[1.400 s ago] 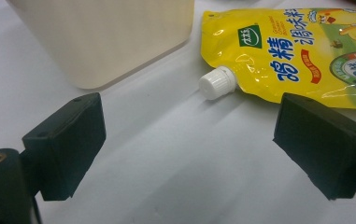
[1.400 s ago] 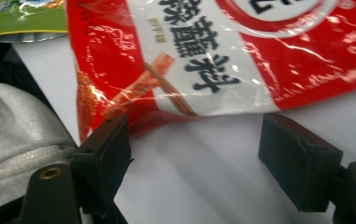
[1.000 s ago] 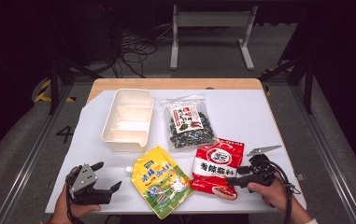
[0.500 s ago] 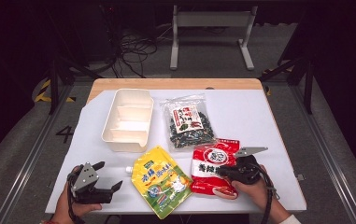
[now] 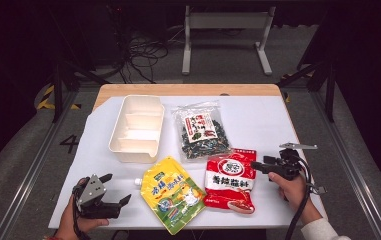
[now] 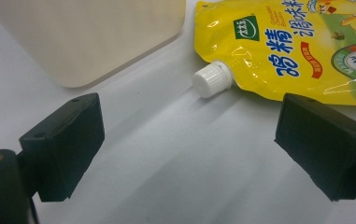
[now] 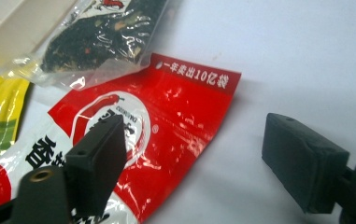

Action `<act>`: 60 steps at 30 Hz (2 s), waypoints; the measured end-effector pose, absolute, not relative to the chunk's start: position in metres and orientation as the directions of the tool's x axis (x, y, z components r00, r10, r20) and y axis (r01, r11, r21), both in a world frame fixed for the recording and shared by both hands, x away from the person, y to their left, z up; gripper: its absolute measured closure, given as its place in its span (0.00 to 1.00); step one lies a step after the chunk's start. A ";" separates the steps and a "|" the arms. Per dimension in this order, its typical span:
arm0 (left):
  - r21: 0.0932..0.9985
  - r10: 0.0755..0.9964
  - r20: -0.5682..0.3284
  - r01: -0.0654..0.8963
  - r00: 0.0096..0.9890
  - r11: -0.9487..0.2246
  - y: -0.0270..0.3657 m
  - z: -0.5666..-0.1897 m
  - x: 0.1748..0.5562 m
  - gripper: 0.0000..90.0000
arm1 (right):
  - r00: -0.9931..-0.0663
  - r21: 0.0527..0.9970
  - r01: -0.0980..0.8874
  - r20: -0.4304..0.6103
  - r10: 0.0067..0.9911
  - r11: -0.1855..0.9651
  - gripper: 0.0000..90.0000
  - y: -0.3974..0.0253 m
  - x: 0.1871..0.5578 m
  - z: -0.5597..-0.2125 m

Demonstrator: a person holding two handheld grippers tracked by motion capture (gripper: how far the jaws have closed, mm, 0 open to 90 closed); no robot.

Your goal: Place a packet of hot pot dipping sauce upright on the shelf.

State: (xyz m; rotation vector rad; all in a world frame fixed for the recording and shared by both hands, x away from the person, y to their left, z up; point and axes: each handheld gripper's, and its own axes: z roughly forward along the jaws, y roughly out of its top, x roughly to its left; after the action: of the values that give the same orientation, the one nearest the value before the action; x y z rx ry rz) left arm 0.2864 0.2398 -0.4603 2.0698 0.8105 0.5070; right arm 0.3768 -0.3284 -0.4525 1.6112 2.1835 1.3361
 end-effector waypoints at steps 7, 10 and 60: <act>0.816 0.696 0.061 0.366 0.716 -0.447 0.238 -0.462 0.287 0.10 | -0.464 0.698 0.715 0.432 0.773 0.040 0.19 -0.322 0.398 -0.456; 0.815 0.693 0.065 0.362 0.718 -0.452 0.238 -0.462 0.287 0.10 | -0.462 0.688 0.726 0.465 0.755 0.021 0.20 -0.320 0.406 -0.457; 0.831 0.736 0.049 0.381 0.675 -0.405 0.245 -0.459 0.287 0.11 | -0.686 0.946 0.288 0.094 0.722 0.150 1.00 -0.328 0.337 -0.329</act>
State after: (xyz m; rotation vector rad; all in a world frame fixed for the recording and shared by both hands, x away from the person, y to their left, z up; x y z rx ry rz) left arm 0.2874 0.2454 -0.4587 2.0308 0.8618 0.5245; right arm 0.3366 -0.3284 -0.3287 0.9653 2.0526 1.5499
